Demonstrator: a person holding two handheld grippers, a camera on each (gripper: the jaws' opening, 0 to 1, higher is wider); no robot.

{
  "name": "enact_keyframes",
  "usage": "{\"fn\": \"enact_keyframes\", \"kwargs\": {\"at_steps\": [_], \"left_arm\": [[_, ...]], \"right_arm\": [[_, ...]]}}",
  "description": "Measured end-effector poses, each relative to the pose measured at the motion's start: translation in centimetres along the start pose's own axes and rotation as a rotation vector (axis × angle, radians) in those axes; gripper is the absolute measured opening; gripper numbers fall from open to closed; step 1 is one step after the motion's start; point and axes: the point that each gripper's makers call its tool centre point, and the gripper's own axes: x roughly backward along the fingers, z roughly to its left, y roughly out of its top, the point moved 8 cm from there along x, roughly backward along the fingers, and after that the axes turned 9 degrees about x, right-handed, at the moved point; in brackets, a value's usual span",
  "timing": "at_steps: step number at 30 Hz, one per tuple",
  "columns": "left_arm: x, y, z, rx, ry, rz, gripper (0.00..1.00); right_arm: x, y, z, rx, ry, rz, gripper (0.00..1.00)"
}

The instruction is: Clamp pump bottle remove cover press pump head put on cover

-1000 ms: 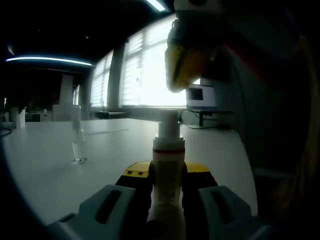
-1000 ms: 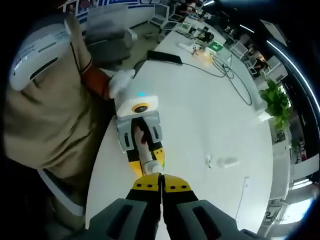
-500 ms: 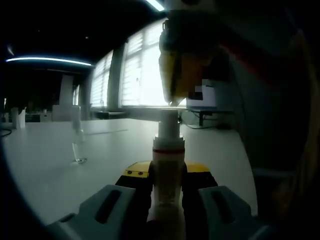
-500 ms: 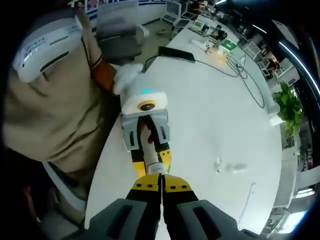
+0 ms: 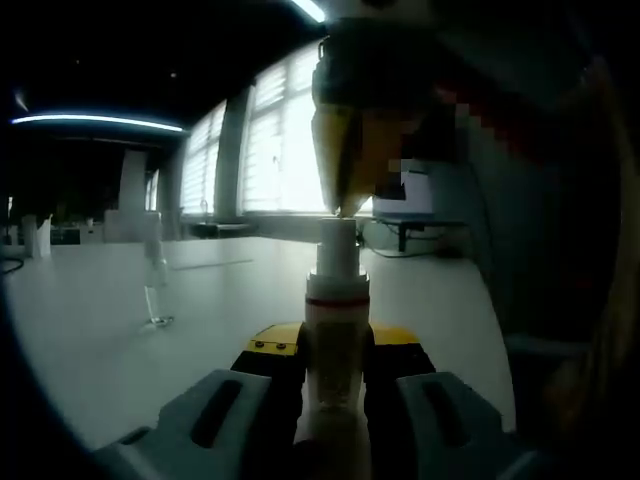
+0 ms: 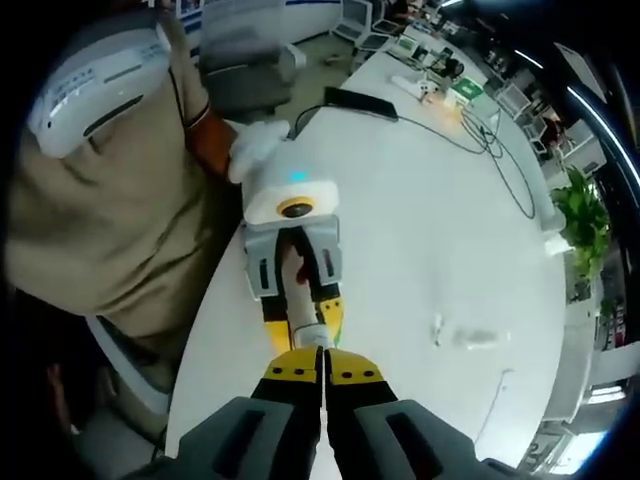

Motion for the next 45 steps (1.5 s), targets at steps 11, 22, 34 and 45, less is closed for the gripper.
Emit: {"fn": "enact_keyframes", "kwargs": {"at_steps": [11,22,34,45], "left_arm": [[-0.1,0.0,-0.2,-0.003,-0.003,0.001,0.13],[0.0,0.0,-0.2,-0.006,-0.006,0.001,0.13],[0.0,0.0,-0.3,-0.01,-0.008,0.002,0.13],[-0.1,0.1,0.5,-0.014,-0.009,0.003,0.13]], "right_arm": [[0.0,-0.1,-0.2,0.004,0.016,0.016,0.0],[-0.2,0.1,-0.3,-0.002,0.05,0.051,0.0],[-0.4,0.3,-0.5,-0.007,0.076,0.079,0.0],[-1.1,0.5,-0.4,-0.005,0.106,0.125,0.0]]}}
